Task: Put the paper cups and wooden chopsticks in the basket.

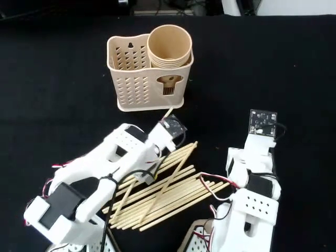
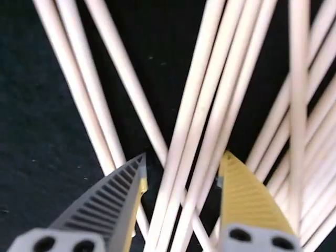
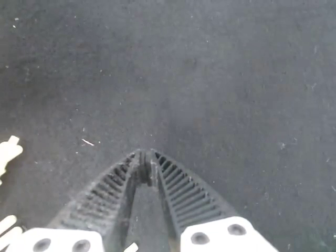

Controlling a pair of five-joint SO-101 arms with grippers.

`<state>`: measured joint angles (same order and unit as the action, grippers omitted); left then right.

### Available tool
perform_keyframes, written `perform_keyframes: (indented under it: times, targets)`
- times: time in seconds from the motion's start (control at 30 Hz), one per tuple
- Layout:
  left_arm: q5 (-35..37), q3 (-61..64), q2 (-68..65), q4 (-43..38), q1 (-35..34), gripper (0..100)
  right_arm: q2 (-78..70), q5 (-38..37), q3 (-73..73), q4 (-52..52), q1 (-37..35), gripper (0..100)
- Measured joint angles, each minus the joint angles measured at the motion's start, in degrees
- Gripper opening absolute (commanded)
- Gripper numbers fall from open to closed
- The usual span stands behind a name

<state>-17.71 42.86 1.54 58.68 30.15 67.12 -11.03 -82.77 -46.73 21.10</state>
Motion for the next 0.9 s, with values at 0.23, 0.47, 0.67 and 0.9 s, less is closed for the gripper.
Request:
perform_keyframes:
  times: [0.23, 0.47, 0.67, 0.9]
  targets:
    - [0.0, 0.18, -0.26, 2.37, 2.9, 3, 0.0, 0.0, 0.0, 0.0, 0.0, 1.5]
    - [0.0, 0.18, -0.26, 2.73, 2.9, 3, 0.0, 0.0, -0.26, 0.0, 0.0, 1.5]
    - [-2.46, 0.26, 2.73, 6.07, 2.81, 3, 0.0, 0.0, -0.62, 0.18, 0.0, 1.5]
    - [-9.32, 1.41, 17.05, 13.27, -5.54, 3, 0.0, 0.0, -0.7, 0.35, 0.0, 1.5]
